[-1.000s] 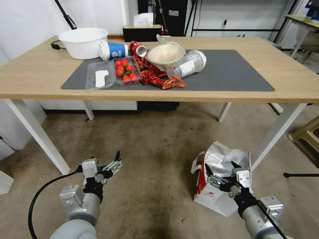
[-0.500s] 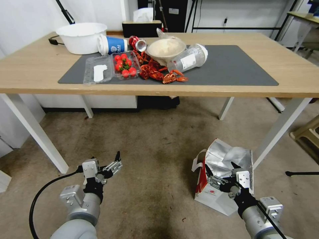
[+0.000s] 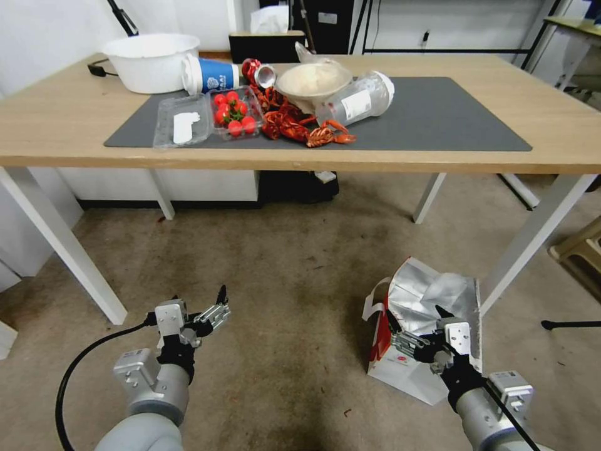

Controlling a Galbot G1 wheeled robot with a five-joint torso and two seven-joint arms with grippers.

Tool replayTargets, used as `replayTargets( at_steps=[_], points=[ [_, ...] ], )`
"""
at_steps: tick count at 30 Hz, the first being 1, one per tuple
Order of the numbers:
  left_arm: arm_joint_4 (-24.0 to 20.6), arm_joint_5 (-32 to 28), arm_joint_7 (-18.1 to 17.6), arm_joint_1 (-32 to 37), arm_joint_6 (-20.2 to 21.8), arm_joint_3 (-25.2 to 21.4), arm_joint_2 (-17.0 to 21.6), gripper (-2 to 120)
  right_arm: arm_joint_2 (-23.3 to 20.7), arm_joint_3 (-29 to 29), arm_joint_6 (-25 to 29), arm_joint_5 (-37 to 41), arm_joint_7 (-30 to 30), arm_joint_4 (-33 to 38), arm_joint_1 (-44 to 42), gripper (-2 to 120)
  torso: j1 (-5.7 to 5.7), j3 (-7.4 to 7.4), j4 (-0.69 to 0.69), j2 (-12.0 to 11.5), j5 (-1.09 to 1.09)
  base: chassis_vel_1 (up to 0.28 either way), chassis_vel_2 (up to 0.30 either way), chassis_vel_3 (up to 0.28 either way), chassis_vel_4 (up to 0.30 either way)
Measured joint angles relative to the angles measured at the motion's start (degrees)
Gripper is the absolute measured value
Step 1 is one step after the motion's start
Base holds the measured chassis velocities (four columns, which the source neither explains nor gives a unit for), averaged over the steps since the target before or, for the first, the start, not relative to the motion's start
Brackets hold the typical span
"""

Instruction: Pick up the food delivery bag from the floor and place it on the table.

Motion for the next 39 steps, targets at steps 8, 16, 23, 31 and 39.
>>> replayTargets(
  at_steps=[8,16,23,31,39],
  points=[
    [0.0,0.0,0.0,-0.1,0.0,0.0,0.0,100,0.0,0.0,0.0,0.0,0.0,-0.1,0.0,100,-0.31,-1.07,0.00,-1.4,0.00,0.000,0.000,0.000,0.000],
    [0.3,0.1,0.0,0.0,-0.2,0.0,0.0,100,-0.1,0.0,0.0,0.0,0.0,-0.3,-0.1,100,-0.64,-2.78,0.00,-3.4,0.00,0.000,0.000,0.000,0.000],
    [0.3,0.2,0.1,0.1,-0.3,0.0,0.0,100,-0.3,0.0,0.0,-0.1,0.0,-0.6,0.1,100,-0.93,-4.24,0.00,-5.2,0.00,0.000,0.000,0.000,0.000],
    [0.5,0.2,0.1,0.0,-0.4,0.1,0.1,100,-0.3,0.0,-0.1,-0.2,-0.1,-0.6,0.1,100,-1.02,-5.59,0.00,-6.6,0.00,0.000,0.000,0.000,0.000],
    [0.6,0.2,0.1,0.0,-0.4,0.1,0.1,100,-0.1,0.0,-0.1,-0.3,-0.1,-0.6,0.1,100,-1.21,-7.31,0.00,-8.5,0.00,0.000,0.000,0.000,0.000]
  ],
)
